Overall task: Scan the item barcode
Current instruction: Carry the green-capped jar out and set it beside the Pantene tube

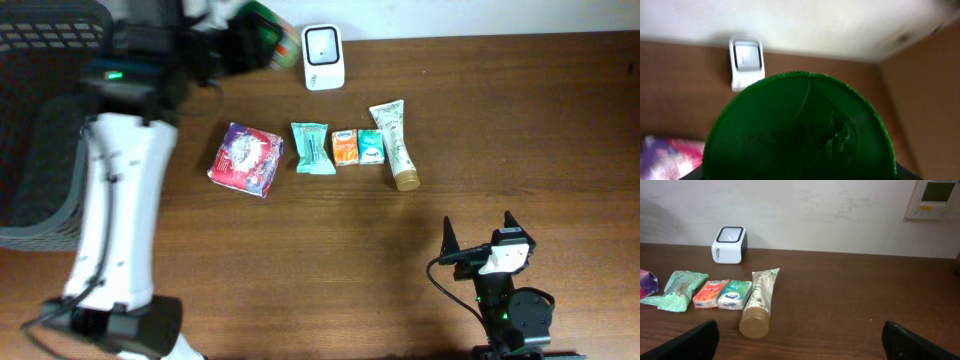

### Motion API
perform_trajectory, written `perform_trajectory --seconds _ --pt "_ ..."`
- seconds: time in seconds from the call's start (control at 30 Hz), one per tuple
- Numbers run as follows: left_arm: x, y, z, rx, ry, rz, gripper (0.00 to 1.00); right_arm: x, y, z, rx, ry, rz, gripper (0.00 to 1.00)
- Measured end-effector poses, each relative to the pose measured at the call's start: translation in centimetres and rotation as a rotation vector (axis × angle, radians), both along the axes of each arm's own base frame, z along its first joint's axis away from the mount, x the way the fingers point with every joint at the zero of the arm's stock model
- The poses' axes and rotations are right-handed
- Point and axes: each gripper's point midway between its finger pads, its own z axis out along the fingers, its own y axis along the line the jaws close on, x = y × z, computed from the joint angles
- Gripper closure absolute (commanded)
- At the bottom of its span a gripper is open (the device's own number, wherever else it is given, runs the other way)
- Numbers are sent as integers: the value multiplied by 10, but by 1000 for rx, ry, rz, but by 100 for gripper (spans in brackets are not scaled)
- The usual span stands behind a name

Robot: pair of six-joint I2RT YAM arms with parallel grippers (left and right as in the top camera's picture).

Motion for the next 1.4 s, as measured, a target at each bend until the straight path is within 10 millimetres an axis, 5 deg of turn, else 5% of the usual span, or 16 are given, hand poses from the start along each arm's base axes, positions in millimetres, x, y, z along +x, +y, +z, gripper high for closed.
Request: perform_trajectory --seconds 0.07,0.3,0.4,0.53,0.57,0.67,0.87,1.0,1.07,1.1,1.2,1.4 --pt "-6 -52 -61 114 140 -59 42 0 0 0 1 0 0 1" --pt "-45 -163 -230 376 424 -259 40 0 0 0 1 0 0 1" --pt "-63 -185 -276 450 482 -308 36 0 0 0 1 0 0 1" --pt "-74 -195 -301 506 504 -329 27 0 0 0 0 0 0 1" --pt "-73 -196 -301 507 495 -327 12 0 0 0 1 0 0 1" --pt "-67 -200 -299 493 471 -316 2 0 0 0 0 0 0 1" --pt "-61 -204 -285 476 446 -314 3 0 0 0 0 0 0 1" --pt "-43 -212 -180 384 292 -300 1 0 0 0 0 0 0 1" --pt "-47 -186 -133 377 262 -268 1 0 0 0 1 0 0 1" --pt "-44 -157 -106 380 242 -210 1 0 0 0 0 0 0 1" --pt "-31 -86 -75 437 206 -85 1 0 0 0 0 0 0 1" --pt "10 7 -72 486 200 57 1 0 0 0 0 0 0 1"
